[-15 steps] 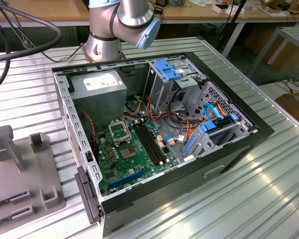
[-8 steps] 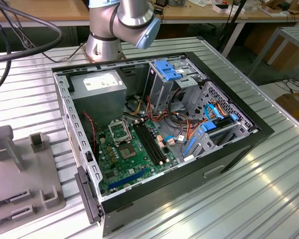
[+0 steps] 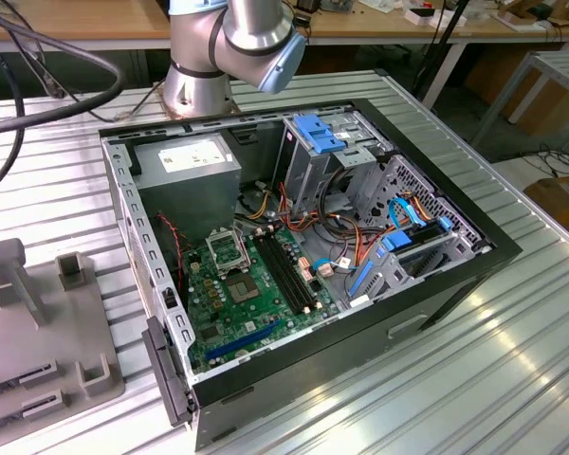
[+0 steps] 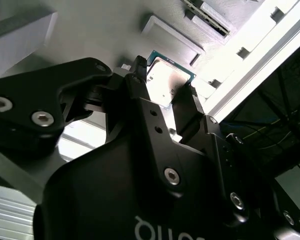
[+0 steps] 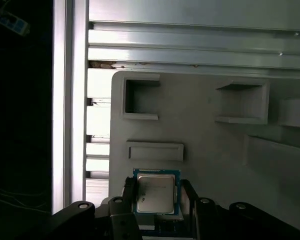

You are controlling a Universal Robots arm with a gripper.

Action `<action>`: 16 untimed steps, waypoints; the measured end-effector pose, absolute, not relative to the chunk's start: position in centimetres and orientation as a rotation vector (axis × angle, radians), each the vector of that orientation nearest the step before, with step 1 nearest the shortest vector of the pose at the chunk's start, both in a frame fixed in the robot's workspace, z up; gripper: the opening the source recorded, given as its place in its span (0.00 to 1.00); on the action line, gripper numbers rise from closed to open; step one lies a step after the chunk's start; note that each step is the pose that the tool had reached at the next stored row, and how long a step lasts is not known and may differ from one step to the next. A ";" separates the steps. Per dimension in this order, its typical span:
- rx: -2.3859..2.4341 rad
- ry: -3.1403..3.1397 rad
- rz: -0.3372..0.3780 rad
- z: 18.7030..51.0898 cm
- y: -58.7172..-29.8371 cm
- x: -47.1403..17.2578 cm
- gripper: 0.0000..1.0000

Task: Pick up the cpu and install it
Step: 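Pick up the cpu and move it towards the insertion slot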

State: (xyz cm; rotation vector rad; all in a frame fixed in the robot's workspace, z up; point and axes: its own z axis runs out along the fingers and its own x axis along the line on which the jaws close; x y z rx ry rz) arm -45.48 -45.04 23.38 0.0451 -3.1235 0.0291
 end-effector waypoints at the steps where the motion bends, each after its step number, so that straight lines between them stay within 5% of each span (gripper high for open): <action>1: 0.037 -3.124 0.029 23.3 -45.0 -45.5 0.47; 16: 0.035 -3.124 0.029 23.1 -45.0 -45.5 0.47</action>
